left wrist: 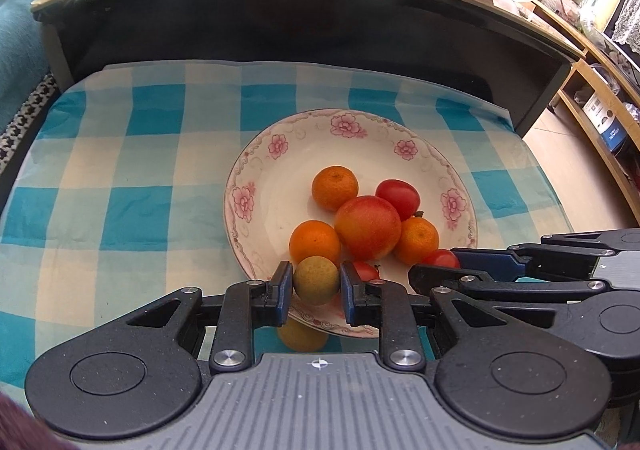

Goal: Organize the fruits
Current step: 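Carry the cherry tomato and small brown fruit over the flowered bowl with both grippers, then open both grippers to drop the cherry tomato and brown fruit into the bowl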

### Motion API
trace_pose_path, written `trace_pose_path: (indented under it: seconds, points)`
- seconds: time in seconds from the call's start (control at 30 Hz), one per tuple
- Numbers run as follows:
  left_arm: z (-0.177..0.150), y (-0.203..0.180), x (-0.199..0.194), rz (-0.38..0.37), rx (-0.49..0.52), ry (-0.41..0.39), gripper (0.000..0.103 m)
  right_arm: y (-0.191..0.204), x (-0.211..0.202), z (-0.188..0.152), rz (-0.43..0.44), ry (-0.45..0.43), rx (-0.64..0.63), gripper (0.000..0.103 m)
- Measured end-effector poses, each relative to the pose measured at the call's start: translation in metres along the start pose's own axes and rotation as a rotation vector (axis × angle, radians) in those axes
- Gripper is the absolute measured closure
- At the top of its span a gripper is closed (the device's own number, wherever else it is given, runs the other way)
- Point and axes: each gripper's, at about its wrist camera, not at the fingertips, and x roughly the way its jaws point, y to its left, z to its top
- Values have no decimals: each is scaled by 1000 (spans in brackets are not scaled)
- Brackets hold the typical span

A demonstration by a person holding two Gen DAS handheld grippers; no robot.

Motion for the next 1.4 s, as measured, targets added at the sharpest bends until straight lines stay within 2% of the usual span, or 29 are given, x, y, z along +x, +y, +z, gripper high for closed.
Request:
trace_pose_path:
  seconds: [0.3,0.53,0.87,1.1,1.27,1.4]
  points:
    - [5,2,3,8,-8,-13,70,0,4,5,-17,-24,-9,72]
    - [6,4,0,11,-23,-20,61,-2,2,7,-22,-38,4,72]
    - [6,6,-16,8,-28,-50,58,3,-13,8,-23,-77,8,72]
    - [-5,7,-37,-3,-23,-65,58,15,-32,-2,-16,-94,9,72]
    - [-19,9,-50,8,6,-45,57,26,-43,-17,1,-90,10,72]
    - [-31,15,-57,13,17,-23,50,35,-47,-30,14,-74,-4,72]
